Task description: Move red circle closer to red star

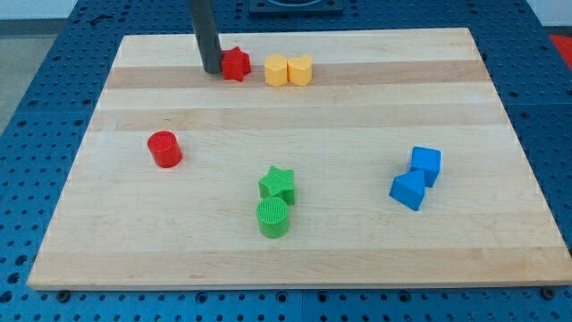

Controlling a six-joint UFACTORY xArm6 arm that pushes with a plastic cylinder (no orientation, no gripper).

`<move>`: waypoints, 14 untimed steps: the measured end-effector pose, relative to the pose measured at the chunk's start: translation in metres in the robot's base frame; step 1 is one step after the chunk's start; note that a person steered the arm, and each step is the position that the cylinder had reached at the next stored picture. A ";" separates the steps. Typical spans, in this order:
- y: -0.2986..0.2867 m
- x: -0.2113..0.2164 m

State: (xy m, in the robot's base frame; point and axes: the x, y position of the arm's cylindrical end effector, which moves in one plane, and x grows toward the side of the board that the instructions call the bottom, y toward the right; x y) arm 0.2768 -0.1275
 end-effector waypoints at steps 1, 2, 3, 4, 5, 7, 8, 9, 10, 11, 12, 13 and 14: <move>0.021 -0.001; 0.040 -0.001; 0.042 -0.001; 0.000 -0.001; -0.047 0.016; -0.127 0.094; -0.136 0.155; -0.131 0.213; -0.092 0.229; -0.042 0.222; -0.013 0.196; -0.011 0.152; -0.014 0.133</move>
State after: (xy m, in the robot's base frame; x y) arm 0.4100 -0.1416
